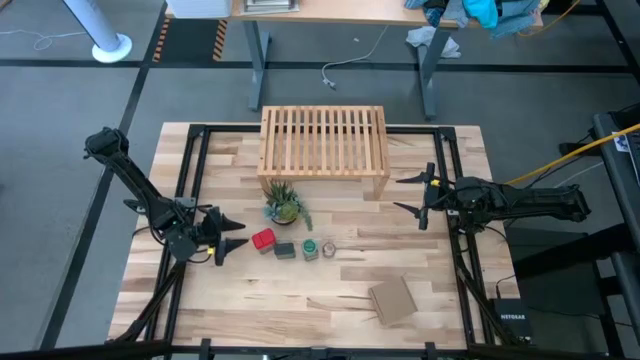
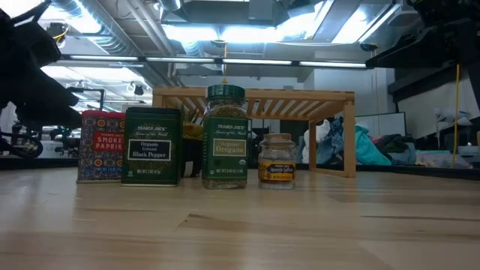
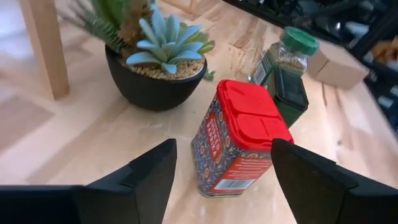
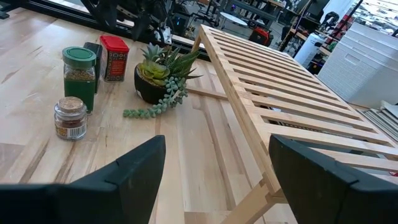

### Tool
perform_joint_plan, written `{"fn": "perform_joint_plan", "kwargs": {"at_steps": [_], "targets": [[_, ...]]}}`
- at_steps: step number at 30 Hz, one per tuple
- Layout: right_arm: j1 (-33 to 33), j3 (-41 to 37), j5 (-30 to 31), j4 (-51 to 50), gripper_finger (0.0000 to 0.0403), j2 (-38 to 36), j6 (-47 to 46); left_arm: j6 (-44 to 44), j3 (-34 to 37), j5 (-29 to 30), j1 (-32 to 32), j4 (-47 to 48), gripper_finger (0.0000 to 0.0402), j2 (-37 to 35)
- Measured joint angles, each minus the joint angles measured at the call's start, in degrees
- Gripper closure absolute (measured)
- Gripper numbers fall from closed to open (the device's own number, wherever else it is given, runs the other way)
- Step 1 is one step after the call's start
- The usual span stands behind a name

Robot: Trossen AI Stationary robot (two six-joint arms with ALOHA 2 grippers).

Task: Shelf spices
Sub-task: Put the brown seasoning bottle on the shelf

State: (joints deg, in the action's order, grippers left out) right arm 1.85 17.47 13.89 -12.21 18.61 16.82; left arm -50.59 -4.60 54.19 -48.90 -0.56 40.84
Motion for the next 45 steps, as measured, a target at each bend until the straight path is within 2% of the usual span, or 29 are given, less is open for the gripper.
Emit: {"fn": "perform_joint_plan", "kwargs": {"at_steps": [3, 7, 13, 15, 24, 40, 45], "targets": [[0.0, 0.0, 0.0, 0.0, 0.0111, 0.0, 0.0, 4.3, 0.0, 0.5, 0.0, 0.0, 0.0179, 0.0], [0.0, 0.0, 0.0, 0.0, 0.0111, 0.0, 0.0, 6.0, 0.0, 1.4, 0.0, 0.2, 0.0243, 0.0], [0.0, 0.0, 0.0, 0.0, 0.0111, 0.0, 0.0, 1.6, 0.0, 1.8, 0.2, 3.8, 0.0365, 0.0], [0.0, 0.0, 0.0, 0.0, 0.0111, 0.0, 0.0, -0.5, 0.0, 1.8, 0.7, 5.0, 0.0391, 0.0], [0.0, 0.0, 0.0, 0.0, 0.0111, 0.0, 0.0, 0.0, 0.0, 1.0, 2.9, 5.7, 0.0399, 0.0], [0.0, 0.0, -0.6, 0.2, 0.0111, 0.0, 0.0, 2.0, 0.4, 0.9, 2.9, 6.0, 0.0399, 0.0], [0.0, 0.0, -1.5, 4.2, 0.0111, 0.4, -0.1, 0.5, 0.4, 0.9, 2.9, 6.0, 0.0399, 0.0]]}}
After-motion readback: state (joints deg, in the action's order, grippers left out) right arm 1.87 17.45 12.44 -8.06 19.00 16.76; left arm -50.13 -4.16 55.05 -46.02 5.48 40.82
